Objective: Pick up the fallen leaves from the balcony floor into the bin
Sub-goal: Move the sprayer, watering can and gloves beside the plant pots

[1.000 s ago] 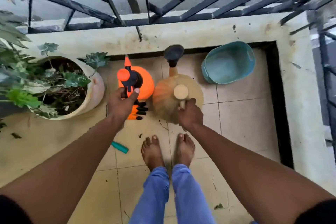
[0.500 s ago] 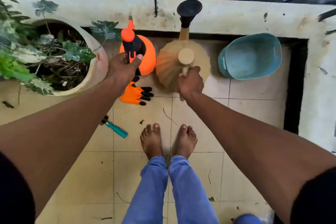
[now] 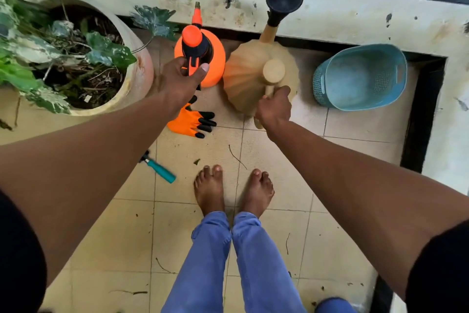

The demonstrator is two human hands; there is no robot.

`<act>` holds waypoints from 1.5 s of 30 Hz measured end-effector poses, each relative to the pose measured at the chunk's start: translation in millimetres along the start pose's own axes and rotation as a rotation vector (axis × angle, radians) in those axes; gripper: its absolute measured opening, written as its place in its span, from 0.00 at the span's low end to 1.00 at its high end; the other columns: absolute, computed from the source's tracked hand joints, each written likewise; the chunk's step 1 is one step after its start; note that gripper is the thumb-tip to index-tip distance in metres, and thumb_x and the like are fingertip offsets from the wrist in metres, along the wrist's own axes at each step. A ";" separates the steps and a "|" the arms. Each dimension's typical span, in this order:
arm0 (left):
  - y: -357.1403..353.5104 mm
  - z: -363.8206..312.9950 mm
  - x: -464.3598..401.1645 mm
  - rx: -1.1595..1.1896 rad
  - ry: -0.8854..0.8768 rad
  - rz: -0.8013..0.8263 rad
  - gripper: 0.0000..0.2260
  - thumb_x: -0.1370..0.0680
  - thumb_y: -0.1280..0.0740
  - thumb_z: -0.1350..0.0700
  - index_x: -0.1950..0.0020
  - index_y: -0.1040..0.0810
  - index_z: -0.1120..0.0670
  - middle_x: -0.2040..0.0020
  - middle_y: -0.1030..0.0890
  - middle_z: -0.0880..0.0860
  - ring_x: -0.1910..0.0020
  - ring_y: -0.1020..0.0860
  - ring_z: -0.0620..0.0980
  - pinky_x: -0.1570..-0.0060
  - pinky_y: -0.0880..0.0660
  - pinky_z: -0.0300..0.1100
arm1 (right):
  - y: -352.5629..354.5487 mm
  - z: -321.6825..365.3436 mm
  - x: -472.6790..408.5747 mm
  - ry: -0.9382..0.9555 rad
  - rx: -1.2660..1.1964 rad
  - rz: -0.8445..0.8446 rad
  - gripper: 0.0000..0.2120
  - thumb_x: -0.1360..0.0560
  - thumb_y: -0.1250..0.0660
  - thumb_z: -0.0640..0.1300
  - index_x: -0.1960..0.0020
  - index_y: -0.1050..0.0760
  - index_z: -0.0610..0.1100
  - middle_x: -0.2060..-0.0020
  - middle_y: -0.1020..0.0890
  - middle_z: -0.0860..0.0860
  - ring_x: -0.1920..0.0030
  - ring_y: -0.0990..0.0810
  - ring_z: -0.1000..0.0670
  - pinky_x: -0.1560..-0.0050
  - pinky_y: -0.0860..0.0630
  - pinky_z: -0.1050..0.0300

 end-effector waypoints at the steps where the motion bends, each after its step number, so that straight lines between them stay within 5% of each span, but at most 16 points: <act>1: 4.2 1.3 -2.6 -0.014 -0.033 -0.032 0.13 0.19 0.34 0.58 0.36 0.31 0.53 0.40 0.21 0.59 0.43 0.23 0.61 0.44 0.25 0.57 | -0.3 -2.1 -0.4 -0.007 -0.004 -0.001 0.12 0.20 0.41 0.42 0.37 0.37 0.43 0.55 0.24 0.47 0.51 0.18 0.39 0.47 0.20 0.40; 5: 5.3 10.4 -8.8 0.070 -0.067 -0.143 0.11 0.18 0.36 0.58 0.36 0.30 0.53 0.40 0.22 0.60 0.45 0.24 0.61 0.47 0.27 0.56 | 0.7 -2.0 1.3 -0.023 0.002 0.005 0.13 0.20 0.40 0.41 0.37 0.36 0.43 0.59 0.26 0.49 0.51 0.19 0.40 0.48 0.19 0.40; 13: 8.7 20.7 -15.4 -0.009 -0.279 -0.318 0.15 0.14 0.50 0.55 0.36 0.26 0.52 0.40 0.23 0.59 0.45 0.26 0.60 0.47 0.29 0.56 | 17.9 3.6 35.6 0.008 0.010 -0.058 0.21 0.23 0.35 0.41 0.32 0.35 0.42 0.38 0.29 0.43 0.44 0.23 0.39 0.41 0.24 0.45; 17: 14.6 12.8 -6.0 0.121 -0.229 -0.230 0.13 0.15 0.46 0.52 0.38 0.25 0.55 0.42 0.20 0.61 0.47 0.22 0.64 0.46 0.25 0.57 | 24.4 -9.7 77.5 0.025 0.007 -0.045 0.20 0.23 0.34 0.41 0.34 0.35 0.45 0.39 0.30 0.43 0.45 0.23 0.36 0.44 0.28 0.48; 19: 83.9 -38.6 18.7 0.360 0.014 -0.124 0.14 0.16 0.41 0.48 0.40 0.22 0.56 0.44 0.18 0.61 0.48 0.19 0.62 0.45 0.22 0.54 | 23.4 -17.6 100.5 0.042 0.014 -0.009 0.18 0.23 0.35 0.39 0.35 0.34 0.45 0.39 0.29 0.43 0.45 0.23 0.38 0.46 0.31 0.52; 21: 151.9 -101.5 76.8 0.243 0.096 -0.122 0.09 0.20 0.32 0.51 0.41 0.19 0.51 0.45 0.16 0.55 0.50 0.19 0.52 0.49 0.20 0.47 | 19.3 -29.1 119.9 0.043 0.013 0.044 0.16 0.23 0.36 0.38 0.36 0.33 0.46 0.39 0.27 0.44 0.44 0.23 0.41 0.48 0.34 0.56; 22: 147.7 -111.9 120.9 0.429 0.124 0.091 0.08 0.21 0.30 0.55 0.43 0.18 0.50 0.48 0.16 0.53 0.53 0.20 0.49 0.51 0.20 0.46 | 17.6 -34.2 131.3 0.052 0.028 0.082 0.16 0.23 0.37 0.39 0.37 0.33 0.46 0.40 0.26 0.45 0.45 0.23 0.42 0.48 0.35 0.57; 26: 180.4 -97.1 211.2 0.584 0.228 0.173 0.06 0.21 0.31 0.62 0.48 0.16 0.53 0.51 0.15 0.54 0.52 0.18 0.54 0.50 0.21 0.46 | 7.4 -54.5 171.1 0.106 0.175 0.283 0.14 0.26 0.37 0.42 0.42 0.31 0.53 0.46 0.21 0.48 0.47 0.21 0.45 0.49 0.29 0.54; 30: 190.0 -47.2 266.8 0.516 0.305 0.230 0.04 0.26 0.30 0.53 0.54 0.15 0.47 0.52 0.13 0.55 0.53 0.17 0.55 0.46 0.20 0.53 | -32.0 -115.1 176.5 0.153 0.489 0.436 0.16 0.40 0.42 0.59 0.53 0.28 0.65 0.52 0.18 0.50 0.47 0.20 0.43 0.42 0.23 0.48; 33: 193.5 -3.7 285.2 0.514 0.326 0.239 0.20 0.39 0.33 0.40 0.49 0.15 0.42 0.47 0.14 0.52 0.45 0.17 0.57 0.42 0.22 0.51 | -63.8 -166.6 163.8 0.251 0.698 0.448 0.18 0.43 0.44 0.64 0.54 0.28 0.72 0.51 0.19 0.46 0.44 0.22 0.41 0.38 0.27 0.45; 36: 212.5 7.1 308.9 0.573 0.339 0.213 0.26 0.38 0.32 0.42 0.44 0.17 0.52 0.37 0.19 0.57 0.36 0.22 0.57 0.37 0.25 0.47 | -62.1 -159.6 186.3 0.339 0.873 0.445 0.17 0.43 0.47 0.65 0.56 0.29 0.74 0.49 0.19 0.40 0.42 0.27 0.39 0.37 0.30 0.44; 38: 231.1 11.2 322.0 0.613 0.391 0.198 0.03 0.25 0.30 0.55 0.53 0.19 0.53 0.43 0.18 0.60 0.48 0.21 0.54 0.51 0.24 0.40 | -47.8 -111.5 236.8 0.344 0.925 0.455 0.15 0.40 0.45 0.64 0.57 0.27 0.71 0.49 0.22 0.42 0.40 0.30 0.39 0.35 0.32 0.48; 39: 235.3 22.6 323.0 0.636 0.387 0.222 0.04 0.22 0.32 0.61 0.54 0.20 0.54 0.47 0.18 0.61 0.54 0.22 0.53 0.59 0.26 0.39 | -45.3 -89.9 262.6 0.330 0.938 0.471 0.12 0.36 0.42 0.63 0.56 0.25 0.68 0.50 0.22 0.45 0.39 0.30 0.40 0.35 0.33 0.58; 41: 237.6 39.9 323.4 0.662 0.376 0.240 0.09 0.20 0.35 0.65 0.54 0.20 0.53 0.49 0.17 0.60 0.60 0.24 0.49 0.63 0.28 0.38 | -54.4 -69.8 289.1 0.339 0.985 0.616 0.10 0.23 0.38 0.52 0.45 0.22 0.59 0.49 0.21 0.49 0.44 0.29 0.46 0.51 0.38 0.83; 43: 252.0 58.0 322.1 0.674 0.360 0.248 0.10 0.20 0.35 0.65 0.54 0.20 0.51 0.51 0.18 0.59 0.60 0.24 0.50 0.61 0.27 0.40 | -73.8 -51.5 310.3 0.435 1.031 0.694 0.12 0.18 0.39 0.45 0.38 0.23 0.50 0.45 0.22 0.51 0.50 0.31 0.51 0.63 0.39 0.84; 45: 263.5 77.6 316.0 0.674 0.349 0.242 0.05 0.25 0.31 0.59 0.56 0.20 0.48 0.53 0.17 0.56 0.55 0.21 0.54 0.52 0.24 0.44 | -93.2 -51.6 310.2 0.499 1.026 0.676 0.12 0.20 0.37 0.46 0.39 0.22 0.47 0.42 0.20 0.50 0.45 0.23 0.48 0.52 0.28 0.73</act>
Point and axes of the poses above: each hand's wrist, its own x-axis away from the middle knuckle, its own y-axis out of the back of the hand, z = x × y, the point moved 5 cm from there along -x, towards the middle knuckle
